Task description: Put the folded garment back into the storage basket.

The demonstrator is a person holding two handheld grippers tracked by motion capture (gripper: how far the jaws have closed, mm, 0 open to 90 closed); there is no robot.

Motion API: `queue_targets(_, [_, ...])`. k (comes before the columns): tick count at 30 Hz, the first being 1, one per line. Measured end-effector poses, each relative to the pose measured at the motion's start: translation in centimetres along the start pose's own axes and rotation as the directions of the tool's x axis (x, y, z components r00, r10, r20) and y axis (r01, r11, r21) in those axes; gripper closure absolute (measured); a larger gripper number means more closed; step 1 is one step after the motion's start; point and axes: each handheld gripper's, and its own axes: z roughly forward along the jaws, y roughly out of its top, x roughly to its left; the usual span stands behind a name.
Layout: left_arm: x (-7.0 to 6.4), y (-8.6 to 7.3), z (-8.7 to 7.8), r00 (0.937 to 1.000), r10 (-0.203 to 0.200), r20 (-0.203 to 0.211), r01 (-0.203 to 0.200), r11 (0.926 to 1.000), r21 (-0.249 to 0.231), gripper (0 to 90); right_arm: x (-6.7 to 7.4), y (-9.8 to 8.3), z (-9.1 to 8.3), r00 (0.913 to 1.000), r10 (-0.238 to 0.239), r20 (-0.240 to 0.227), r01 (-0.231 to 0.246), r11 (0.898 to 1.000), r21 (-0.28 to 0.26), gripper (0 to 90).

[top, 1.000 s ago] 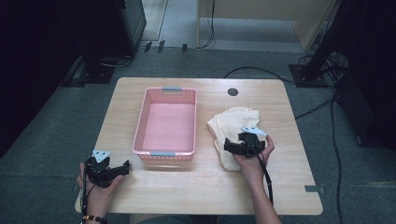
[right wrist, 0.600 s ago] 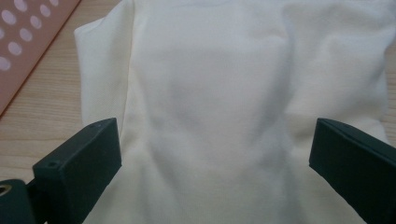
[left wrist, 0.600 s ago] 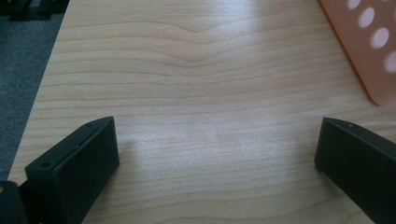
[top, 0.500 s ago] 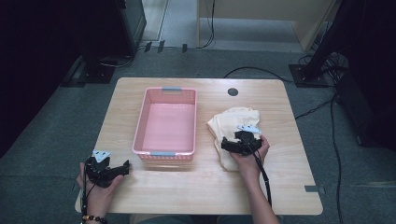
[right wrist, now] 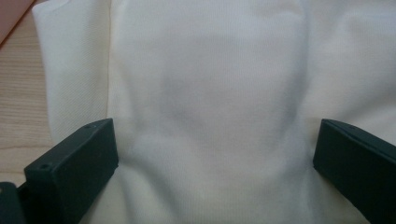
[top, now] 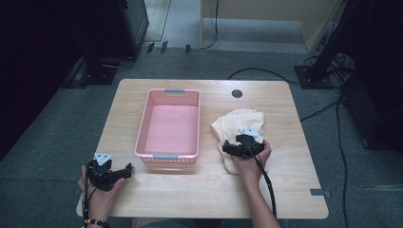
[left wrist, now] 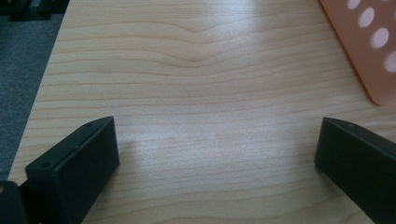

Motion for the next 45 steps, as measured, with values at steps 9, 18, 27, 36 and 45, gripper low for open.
queue_targets(9, [0.0, 0.0, 0.0, 1.0000, -0.001, 0.000, 0.001, 1.0000, 0.000, 0.0, 0.1, -0.2, 0.3, 0.9990, -0.041, -0.019, 0.041, 0.999, -0.011, 0.0])
queue_targets(18, [0.0, 0.0, 0.0, 1.0000, -0.001, 0.000, 0.001, 1.0000, -0.001, 0.0, 0.1, -0.2, 0.3, 0.9997, -0.023, 0.002, 0.023, 1.000, -0.014, 3.5])
queue_targets(27, [0.0, 0.0, 0.0, 1.0000, -0.001, 0.000, 0.001, 1.0000, -0.001, 0.0, -0.3, -0.6, -0.2, 0.9987, 0.021, 0.046, -0.018, 0.997, -0.069, 26.2])
queue_targets(36, [0.0, 0.0, 0.0, 1.0000, 0.000, 0.000, 0.000, 1.0000, -0.001, 0.0, -1.6, -0.9, -0.7, 0.9995, 0.014, 0.027, -0.012, 0.996, -0.093, 51.6])
queue_targets(45, [0.0, 0.0, 0.0, 1.0000, 0.000, 0.000, 0.000, 1.0000, -0.001, 0.0, -2.4, -1.0, -0.9, 0.9989, 0.046, 0.009, -0.045, 0.993, -0.108, 65.8])
